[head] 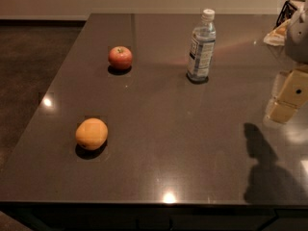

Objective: Knock blue plastic bottle over

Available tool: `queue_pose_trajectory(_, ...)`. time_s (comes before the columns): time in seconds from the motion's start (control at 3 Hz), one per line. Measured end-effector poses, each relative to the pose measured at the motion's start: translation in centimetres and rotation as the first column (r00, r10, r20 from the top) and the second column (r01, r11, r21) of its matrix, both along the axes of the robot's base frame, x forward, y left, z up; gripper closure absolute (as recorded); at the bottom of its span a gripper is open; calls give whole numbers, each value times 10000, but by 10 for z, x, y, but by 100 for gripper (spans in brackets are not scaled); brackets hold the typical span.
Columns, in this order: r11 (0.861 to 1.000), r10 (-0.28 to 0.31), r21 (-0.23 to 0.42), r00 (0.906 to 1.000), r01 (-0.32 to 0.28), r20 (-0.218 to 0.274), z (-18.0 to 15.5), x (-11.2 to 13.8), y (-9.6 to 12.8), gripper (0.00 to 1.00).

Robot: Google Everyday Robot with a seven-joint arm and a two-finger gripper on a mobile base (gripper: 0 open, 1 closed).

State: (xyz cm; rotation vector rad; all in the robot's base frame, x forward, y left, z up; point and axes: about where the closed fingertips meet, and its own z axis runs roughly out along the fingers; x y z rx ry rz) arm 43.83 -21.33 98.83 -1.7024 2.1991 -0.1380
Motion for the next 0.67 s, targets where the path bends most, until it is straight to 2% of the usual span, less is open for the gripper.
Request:
queue_pose_trajectory(0.33, 10000, -4, 3, 10000, 4, 4, 0, 0, 0, 0)
queue_pose_trajectory(0.67, 9967, -674, 474, 9974, 662, 246, -1, 24, -3, 0)
